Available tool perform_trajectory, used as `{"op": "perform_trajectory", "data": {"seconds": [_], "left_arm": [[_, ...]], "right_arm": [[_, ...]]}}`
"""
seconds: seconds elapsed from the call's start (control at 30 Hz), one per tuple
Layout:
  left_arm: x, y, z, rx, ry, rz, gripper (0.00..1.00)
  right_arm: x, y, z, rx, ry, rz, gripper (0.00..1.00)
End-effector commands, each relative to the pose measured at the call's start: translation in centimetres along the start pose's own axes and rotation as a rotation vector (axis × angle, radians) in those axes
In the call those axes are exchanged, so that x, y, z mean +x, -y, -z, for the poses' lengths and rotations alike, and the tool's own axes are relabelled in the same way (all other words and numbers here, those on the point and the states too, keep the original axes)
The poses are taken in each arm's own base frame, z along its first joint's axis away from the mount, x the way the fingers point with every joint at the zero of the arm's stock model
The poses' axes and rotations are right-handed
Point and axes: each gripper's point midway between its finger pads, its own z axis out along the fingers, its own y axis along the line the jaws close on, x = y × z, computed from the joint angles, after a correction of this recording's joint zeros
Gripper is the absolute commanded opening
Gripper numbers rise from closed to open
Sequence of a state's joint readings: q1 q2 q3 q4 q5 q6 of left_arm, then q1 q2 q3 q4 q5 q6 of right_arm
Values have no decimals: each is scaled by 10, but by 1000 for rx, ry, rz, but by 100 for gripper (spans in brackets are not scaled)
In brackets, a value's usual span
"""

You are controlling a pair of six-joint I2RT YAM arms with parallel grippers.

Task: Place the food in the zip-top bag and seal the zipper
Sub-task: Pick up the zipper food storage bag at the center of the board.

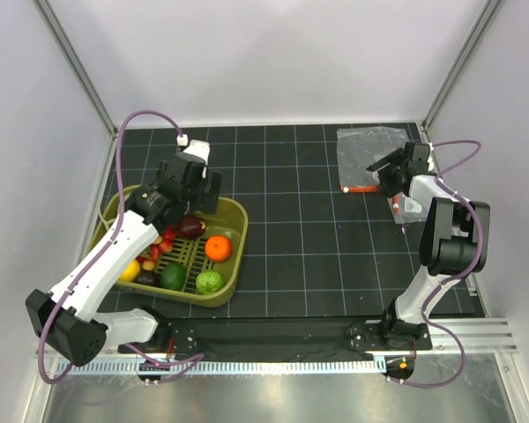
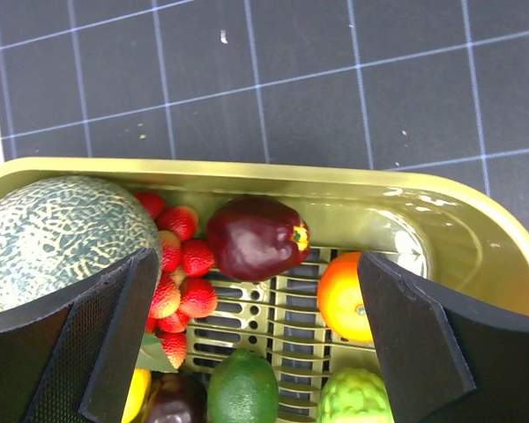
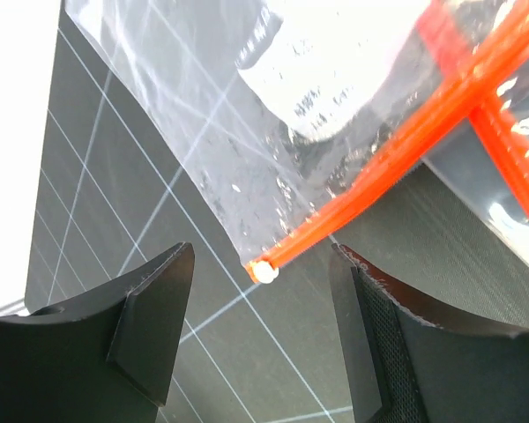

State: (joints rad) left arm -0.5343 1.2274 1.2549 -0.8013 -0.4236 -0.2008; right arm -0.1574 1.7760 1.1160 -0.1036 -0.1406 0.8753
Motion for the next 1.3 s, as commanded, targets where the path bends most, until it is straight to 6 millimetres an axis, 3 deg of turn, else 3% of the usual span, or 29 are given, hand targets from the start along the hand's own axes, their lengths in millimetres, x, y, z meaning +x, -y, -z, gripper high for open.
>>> {"op": "perform_trajectory", "data": {"seconds": [0.0, 0.3, 1.0, 1.27], "left_arm": [[-19, 7, 7, 65, 64, -7, 100], [-17, 5, 19, 88, 56, -33, 100], [-15, 10, 16, 101, 43, -26, 100], [-17, 10, 14, 100, 44, -43, 100]], "right_arm": [[-29, -20, 8, -9, 86, 15, 70], [-35, -8, -7, 47, 107, -40, 69], [-26, 27, -28, 124, 123, -71, 66], [-45, 16, -39, 102, 160, -61, 49]]}}
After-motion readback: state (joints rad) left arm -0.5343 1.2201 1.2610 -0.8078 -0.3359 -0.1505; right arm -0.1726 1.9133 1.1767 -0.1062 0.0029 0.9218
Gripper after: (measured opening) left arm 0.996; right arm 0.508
